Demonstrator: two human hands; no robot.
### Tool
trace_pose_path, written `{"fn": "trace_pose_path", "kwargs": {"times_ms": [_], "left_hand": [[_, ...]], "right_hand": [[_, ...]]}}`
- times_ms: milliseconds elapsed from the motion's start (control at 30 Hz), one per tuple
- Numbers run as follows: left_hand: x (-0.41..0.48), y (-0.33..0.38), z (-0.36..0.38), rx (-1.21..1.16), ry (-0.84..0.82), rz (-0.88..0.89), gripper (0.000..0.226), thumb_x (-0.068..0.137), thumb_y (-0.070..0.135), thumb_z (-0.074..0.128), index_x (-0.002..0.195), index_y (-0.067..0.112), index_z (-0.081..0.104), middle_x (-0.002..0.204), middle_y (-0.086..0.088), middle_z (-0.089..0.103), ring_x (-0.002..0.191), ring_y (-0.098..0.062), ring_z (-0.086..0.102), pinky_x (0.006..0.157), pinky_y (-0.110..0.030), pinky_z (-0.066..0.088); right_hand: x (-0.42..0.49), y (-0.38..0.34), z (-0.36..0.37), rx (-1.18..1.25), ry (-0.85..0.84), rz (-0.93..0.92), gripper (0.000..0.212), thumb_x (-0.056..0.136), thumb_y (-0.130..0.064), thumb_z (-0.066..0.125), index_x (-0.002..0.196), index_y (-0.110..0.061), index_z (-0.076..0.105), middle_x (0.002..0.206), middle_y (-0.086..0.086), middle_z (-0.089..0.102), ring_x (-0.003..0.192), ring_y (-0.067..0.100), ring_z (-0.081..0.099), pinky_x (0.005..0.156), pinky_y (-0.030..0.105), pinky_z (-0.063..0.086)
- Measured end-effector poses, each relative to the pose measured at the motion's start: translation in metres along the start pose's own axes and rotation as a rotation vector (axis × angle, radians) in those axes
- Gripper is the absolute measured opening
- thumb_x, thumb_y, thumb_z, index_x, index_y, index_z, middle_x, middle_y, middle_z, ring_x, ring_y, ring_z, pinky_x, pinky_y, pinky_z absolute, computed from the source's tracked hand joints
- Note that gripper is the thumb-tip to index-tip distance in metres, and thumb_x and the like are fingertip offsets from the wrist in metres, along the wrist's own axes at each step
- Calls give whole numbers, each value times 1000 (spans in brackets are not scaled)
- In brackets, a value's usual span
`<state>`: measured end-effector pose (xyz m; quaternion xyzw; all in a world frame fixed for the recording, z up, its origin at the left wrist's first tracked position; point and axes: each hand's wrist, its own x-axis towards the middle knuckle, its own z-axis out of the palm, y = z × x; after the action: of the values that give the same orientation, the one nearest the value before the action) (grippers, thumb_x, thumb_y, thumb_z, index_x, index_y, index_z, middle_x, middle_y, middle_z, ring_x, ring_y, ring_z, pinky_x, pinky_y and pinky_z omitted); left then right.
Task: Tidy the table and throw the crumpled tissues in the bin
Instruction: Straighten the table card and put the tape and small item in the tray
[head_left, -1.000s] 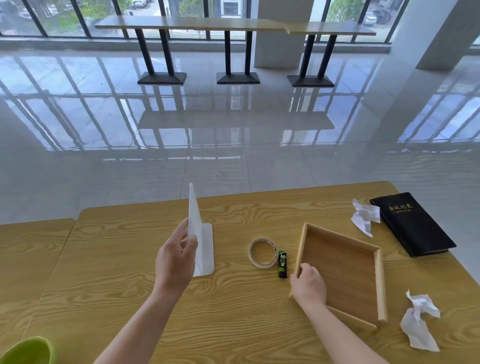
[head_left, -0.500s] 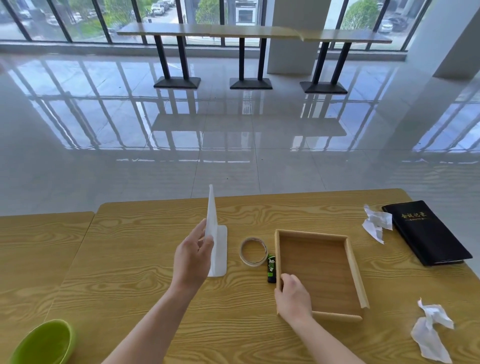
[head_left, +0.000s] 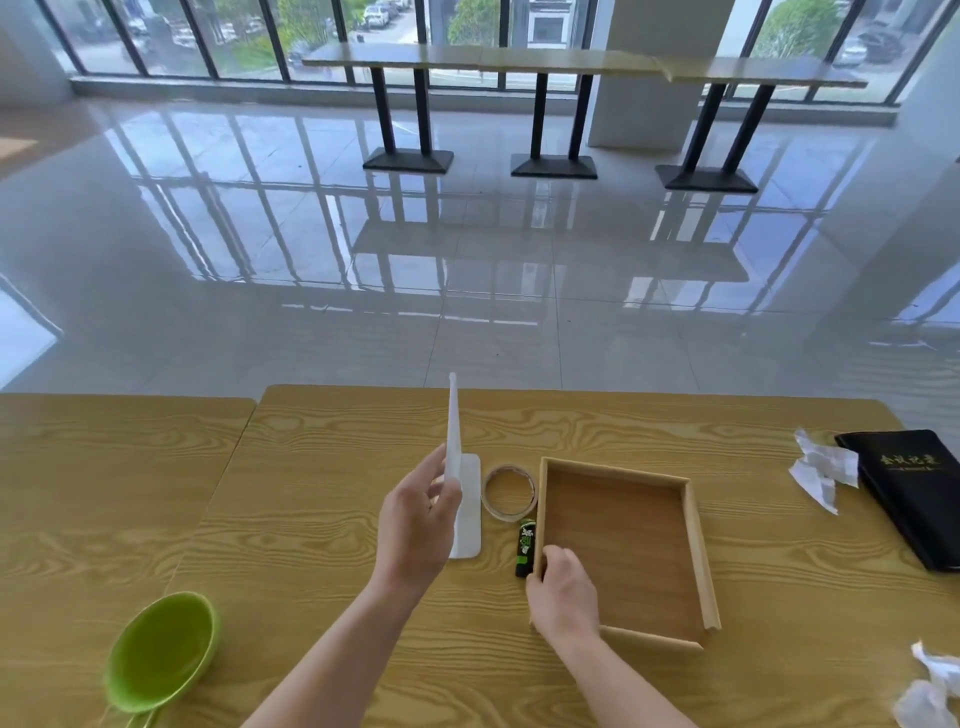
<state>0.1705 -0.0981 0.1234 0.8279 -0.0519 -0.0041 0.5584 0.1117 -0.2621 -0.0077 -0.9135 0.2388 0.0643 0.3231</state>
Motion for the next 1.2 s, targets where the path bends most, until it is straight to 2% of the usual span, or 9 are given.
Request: {"fn": "trace_pose_path", "kwargs": {"times_ms": [67, 200, 367, 467, 533, 633, 800, 1033, 1200], "left_hand": [[-1, -2, -5, 2, 9, 0, 46, 94, 12, 48, 112, 51, 60, 61, 25, 57, 59, 5, 52, 51, -11, 36], [0, -12, -20, -11, 40, -28, 39, 95, 12, 50, 122, 37, 64, 73, 22, 63, 69, 3, 57, 56, -10, 39], [6, -19, -40, -8, 43, -51, 37, 95, 15, 50, 122, 36, 64, 85, 17, 69, 75, 3, 61, 60, -16, 43], [11, -25, -51, -5, 53, -63, 34, 96, 16, 50, 123, 34, 64, 102, 15, 73, 93, 0, 67, 71, -22, 52], [14, -29, -59, 5, 65, -67, 35, 96, 17, 51, 123, 35, 63, 107, 15, 72, 98, 1, 66, 75, -22, 53], [20, -35, -72, 27, 82, -68, 38, 95, 18, 53, 124, 41, 61, 106, 21, 71, 98, 7, 64, 74, -14, 50], [30, -47, -95, 33, 105, -74, 39, 95, 19, 54, 131, 33, 59, 107, 27, 69, 99, 8, 64, 76, -11, 51], [44, -62, -124, 42, 127, -91, 39, 96, 21, 54, 135, 26, 58, 117, 15, 69, 103, 3, 64, 85, -27, 56], [55, -71, -141, 37, 140, -104, 41, 96, 21, 55, 137, 24, 56, 118, 16, 68, 102, 3, 64, 84, -27, 56]], "right_hand": [[0, -10, 7, 17, -1, 9, 3, 95, -16, 57, 94, -17, 59, 92, -4, 56, 73, 13, 58, 64, 26, 44], [0, -29, 21, 36, -5, 5, 4, 94, -18, 59, 98, -18, 60, 94, -4, 57, 79, 13, 58, 72, 27, 49], [4, -52, 37, 37, -3, 17, 8, 94, -19, 59, 102, -16, 60, 97, -3, 57, 83, 16, 59, 75, 29, 49], [5, -67, 46, 45, -2, 18, 8, 94, -20, 60, 102, -17, 60, 98, -3, 58, 85, 16, 60, 78, 31, 51], [5, -77, 53, 46, -6, 25, 7, 94, -20, 61, 101, -18, 60, 97, -4, 58, 85, 16, 60, 79, 31, 51], [6, -92, 63, 48, -11, 28, 6, 93, -20, 61, 99, -19, 60, 97, -5, 57, 85, 17, 59, 79, 32, 51], [9, -117, 79, 58, -20, 35, 7, 93, -21, 61, 99, -20, 59, 96, -5, 57, 84, 17, 60, 76, 31, 50], [14, -152, 102, 72, -25, 39, 8, 93, -23, 63, 100, -21, 59, 95, -7, 57, 81, 14, 56, 72, 26, 44], [18, -172, 117, 82, -28, 42, 11, 93, -22, 64, 102, -21, 59, 97, -6, 57, 81, 13, 54, 76, 27, 47]]}}
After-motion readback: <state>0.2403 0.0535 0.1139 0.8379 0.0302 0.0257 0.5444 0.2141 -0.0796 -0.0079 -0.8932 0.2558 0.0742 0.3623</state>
